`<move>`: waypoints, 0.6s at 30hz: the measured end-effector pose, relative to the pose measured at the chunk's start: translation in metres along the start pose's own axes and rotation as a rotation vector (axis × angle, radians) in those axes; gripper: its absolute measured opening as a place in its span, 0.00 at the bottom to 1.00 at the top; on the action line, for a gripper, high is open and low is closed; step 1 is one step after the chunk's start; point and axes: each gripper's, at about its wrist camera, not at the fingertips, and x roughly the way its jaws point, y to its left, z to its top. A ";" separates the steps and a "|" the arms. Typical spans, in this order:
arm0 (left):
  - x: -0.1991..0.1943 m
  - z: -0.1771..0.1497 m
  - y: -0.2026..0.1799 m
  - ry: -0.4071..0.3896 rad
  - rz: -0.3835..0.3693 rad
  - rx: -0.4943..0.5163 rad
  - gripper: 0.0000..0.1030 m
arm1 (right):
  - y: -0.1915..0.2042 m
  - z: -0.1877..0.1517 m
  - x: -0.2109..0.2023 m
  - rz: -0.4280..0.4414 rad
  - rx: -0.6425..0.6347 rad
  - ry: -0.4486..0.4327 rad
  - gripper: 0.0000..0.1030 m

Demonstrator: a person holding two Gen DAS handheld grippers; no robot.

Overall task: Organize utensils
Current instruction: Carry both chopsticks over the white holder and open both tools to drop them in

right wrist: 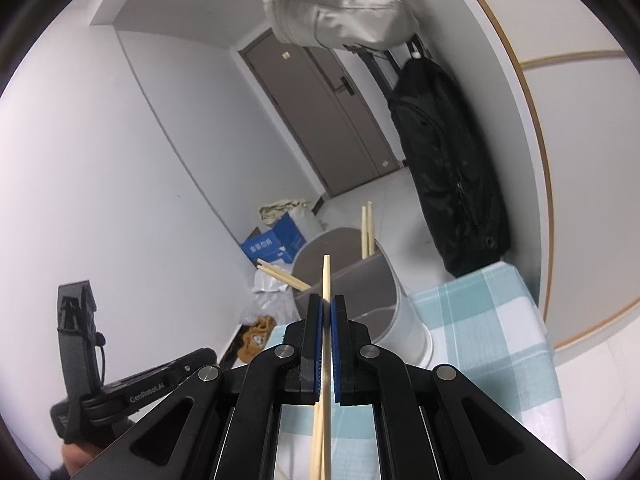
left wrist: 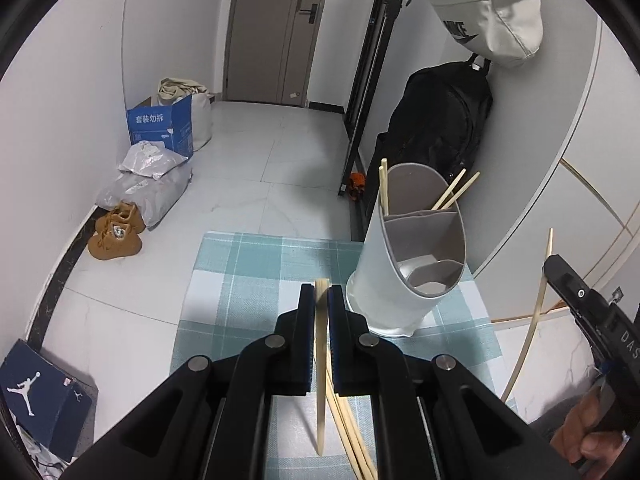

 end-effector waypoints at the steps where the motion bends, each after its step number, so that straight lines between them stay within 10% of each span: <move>1: -0.001 0.002 -0.002 -0.001 -0.001 0.005 0.02 | 0.002 0.000 0.000 -0.003 -0.005 -0.002 0.03; 18: -0.047 0.084 -0.029 -0.075 -0.079 0.012 0.02 | 0.020 0.074 0.013 0.019 -0.040 -0.121 0.03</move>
